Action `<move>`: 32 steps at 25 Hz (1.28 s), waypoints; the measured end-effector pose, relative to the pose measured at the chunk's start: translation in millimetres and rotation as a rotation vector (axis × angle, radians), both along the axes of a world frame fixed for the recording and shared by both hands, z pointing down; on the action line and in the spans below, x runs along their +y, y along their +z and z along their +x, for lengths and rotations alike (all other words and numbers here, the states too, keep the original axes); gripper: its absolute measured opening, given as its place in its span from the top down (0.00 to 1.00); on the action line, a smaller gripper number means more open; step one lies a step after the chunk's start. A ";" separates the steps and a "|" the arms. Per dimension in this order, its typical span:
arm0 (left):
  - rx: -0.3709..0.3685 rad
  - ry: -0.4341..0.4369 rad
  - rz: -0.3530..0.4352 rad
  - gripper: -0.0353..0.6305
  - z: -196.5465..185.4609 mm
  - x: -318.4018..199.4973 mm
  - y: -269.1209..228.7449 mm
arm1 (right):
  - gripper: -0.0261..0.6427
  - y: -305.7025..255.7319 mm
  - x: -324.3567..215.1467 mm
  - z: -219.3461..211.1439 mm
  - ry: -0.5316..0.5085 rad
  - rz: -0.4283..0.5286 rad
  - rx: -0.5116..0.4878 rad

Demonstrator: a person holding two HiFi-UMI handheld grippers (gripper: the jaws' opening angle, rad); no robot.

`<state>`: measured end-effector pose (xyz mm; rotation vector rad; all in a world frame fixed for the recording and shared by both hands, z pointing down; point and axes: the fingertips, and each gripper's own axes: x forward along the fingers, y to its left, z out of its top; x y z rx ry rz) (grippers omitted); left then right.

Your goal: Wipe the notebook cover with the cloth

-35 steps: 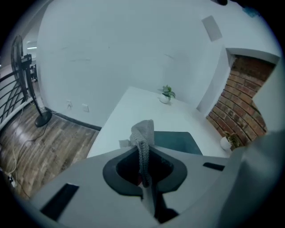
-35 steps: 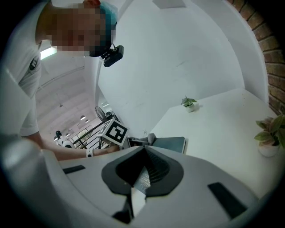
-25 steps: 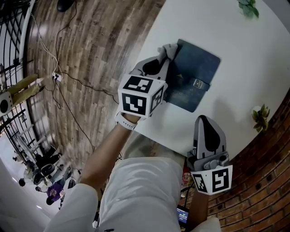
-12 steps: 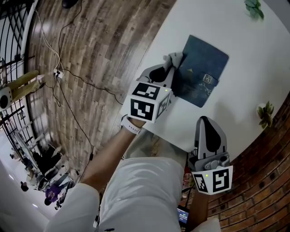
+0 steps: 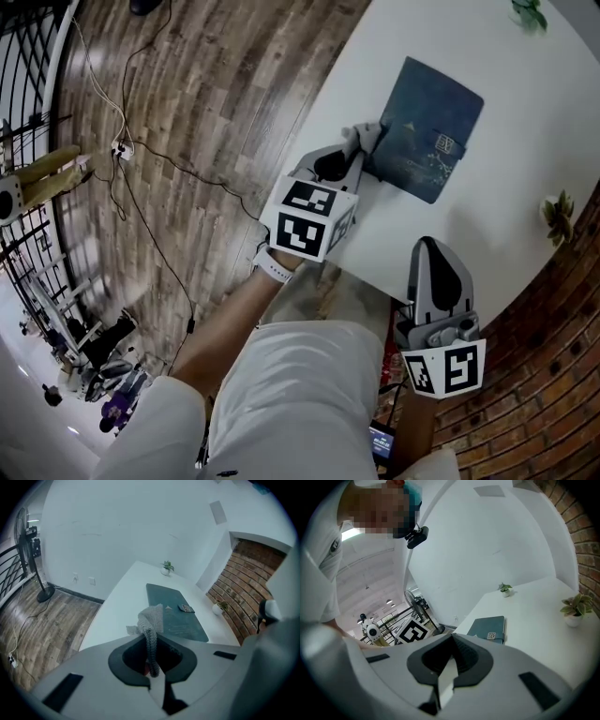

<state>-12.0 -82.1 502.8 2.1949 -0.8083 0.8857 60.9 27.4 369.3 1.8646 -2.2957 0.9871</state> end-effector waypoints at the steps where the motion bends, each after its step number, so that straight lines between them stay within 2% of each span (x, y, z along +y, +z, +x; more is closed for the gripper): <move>1: -0.003 0.009 -0.003 0.90 -2.2 3.8 -0.1 | 0.95 -1.7 2.0 -2.2 0.001 0.003 0.003; 8: -0.028 0.061 -0.007 0.90 -25.0 35.2 -0.1 | 0.95 -7.6 16.0 -17.5 0.005 0.025 0.029; 14: -0.004 0.022 0.012 0.90 -41.4 35.6 -24.7 | 0.95 -26.5 13.8 -10.8 0.014 0.059 0.073; 20: 0.059 -0.033 0.028 0.90 -50.7 33.9 -70.2 | 0.95 -55.7 12.2 -5.2 0.016 0.100 0.125; 28: 0.146 -0.039 0.134 0.90 -54.4 36.4 -152.4 | 0.95 -104.0 7.0 7.6 0.012 0.163 0.187; 32: 0.192 -0.068 0.155 0.90 -63.0 36.6 -185.7 | 0.95 -123.6 6.8 16.8 0.027 0.188 0.198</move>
